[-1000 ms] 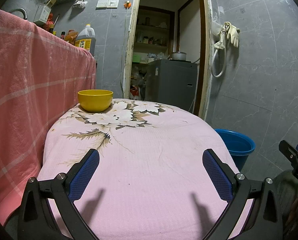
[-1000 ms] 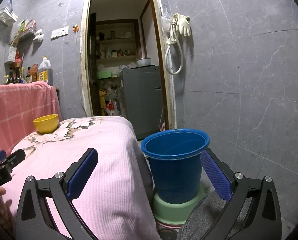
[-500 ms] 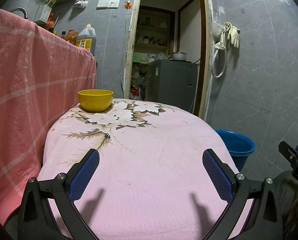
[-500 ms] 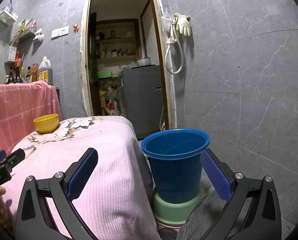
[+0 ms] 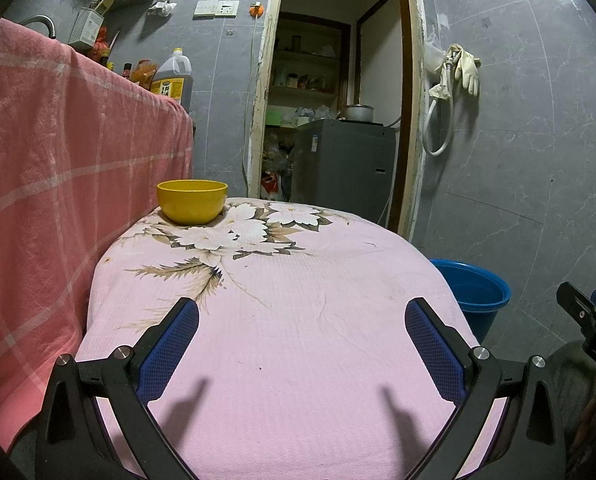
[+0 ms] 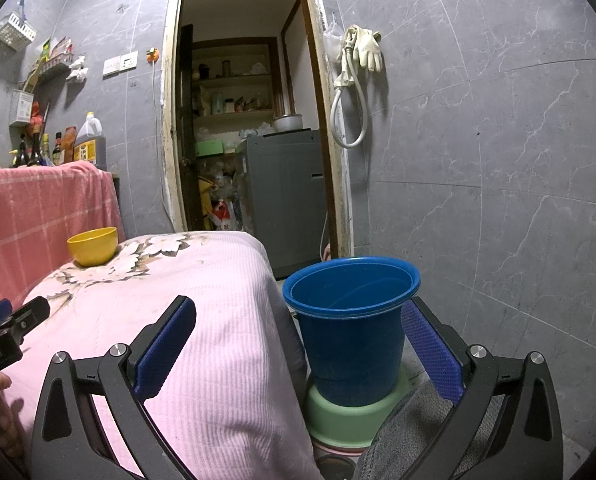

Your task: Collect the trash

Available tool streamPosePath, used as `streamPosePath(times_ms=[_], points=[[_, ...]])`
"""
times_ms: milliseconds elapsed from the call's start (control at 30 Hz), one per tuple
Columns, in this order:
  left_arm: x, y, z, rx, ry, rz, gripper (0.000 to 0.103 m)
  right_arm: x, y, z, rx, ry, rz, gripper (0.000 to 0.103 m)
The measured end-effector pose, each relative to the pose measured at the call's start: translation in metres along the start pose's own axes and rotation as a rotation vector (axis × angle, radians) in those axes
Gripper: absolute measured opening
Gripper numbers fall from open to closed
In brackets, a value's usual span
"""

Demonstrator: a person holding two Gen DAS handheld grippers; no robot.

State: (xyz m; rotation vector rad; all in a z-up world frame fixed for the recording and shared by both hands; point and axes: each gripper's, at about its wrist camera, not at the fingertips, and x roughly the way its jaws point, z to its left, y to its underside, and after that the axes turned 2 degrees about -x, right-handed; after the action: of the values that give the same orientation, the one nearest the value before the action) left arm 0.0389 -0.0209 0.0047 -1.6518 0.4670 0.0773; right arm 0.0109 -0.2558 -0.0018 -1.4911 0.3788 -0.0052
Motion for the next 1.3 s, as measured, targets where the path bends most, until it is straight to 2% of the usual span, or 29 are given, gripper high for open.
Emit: streamPosePath(times_ms=[1300], points=[[-0.0003, 0.0001, -0.0001, 0.008, -0.004, -0.006, 0.101, -0.0002, -0.0003, 0.0006, 0.000, 0.000, 0.000, 0.103]])
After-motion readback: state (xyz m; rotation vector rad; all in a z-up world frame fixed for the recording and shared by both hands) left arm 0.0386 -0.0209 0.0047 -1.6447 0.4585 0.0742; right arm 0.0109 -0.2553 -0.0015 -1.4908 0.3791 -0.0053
